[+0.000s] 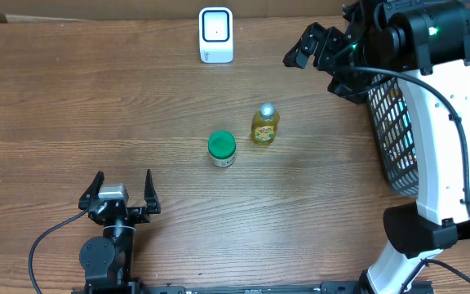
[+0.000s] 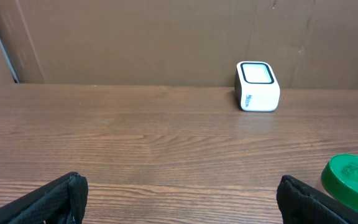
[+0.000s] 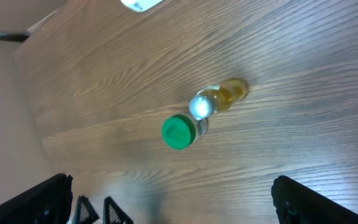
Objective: Scan the item barcode
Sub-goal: 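Move the right gripper back toward the grey basket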
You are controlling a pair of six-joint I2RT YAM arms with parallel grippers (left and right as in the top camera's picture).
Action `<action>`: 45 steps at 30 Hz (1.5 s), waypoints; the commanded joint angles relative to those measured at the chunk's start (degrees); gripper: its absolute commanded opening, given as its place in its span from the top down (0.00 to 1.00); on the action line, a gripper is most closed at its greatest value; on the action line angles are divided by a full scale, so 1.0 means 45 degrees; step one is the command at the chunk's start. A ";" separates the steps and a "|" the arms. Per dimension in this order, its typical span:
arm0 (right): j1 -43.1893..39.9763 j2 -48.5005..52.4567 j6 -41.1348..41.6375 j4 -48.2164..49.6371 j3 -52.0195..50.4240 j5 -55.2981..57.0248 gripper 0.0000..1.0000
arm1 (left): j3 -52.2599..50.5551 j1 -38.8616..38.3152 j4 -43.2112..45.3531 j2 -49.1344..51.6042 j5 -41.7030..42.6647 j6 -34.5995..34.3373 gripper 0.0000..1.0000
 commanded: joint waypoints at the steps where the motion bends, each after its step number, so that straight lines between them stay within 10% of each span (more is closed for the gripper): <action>1: -0.0107 0.0146 0.0282 0.0015 -0.0053 0.0631 0.00 | -0.0049 0.0068 -0.0010 -0.0121 -0.0073 0.0010 0.01; 45: -0.0097 0.0432 0.1511 0.0233 -0.2045 0.2025 0.00 | -0.0049 0.0068 -0.0010 -0.0121 -0.0073 0.0010 0.00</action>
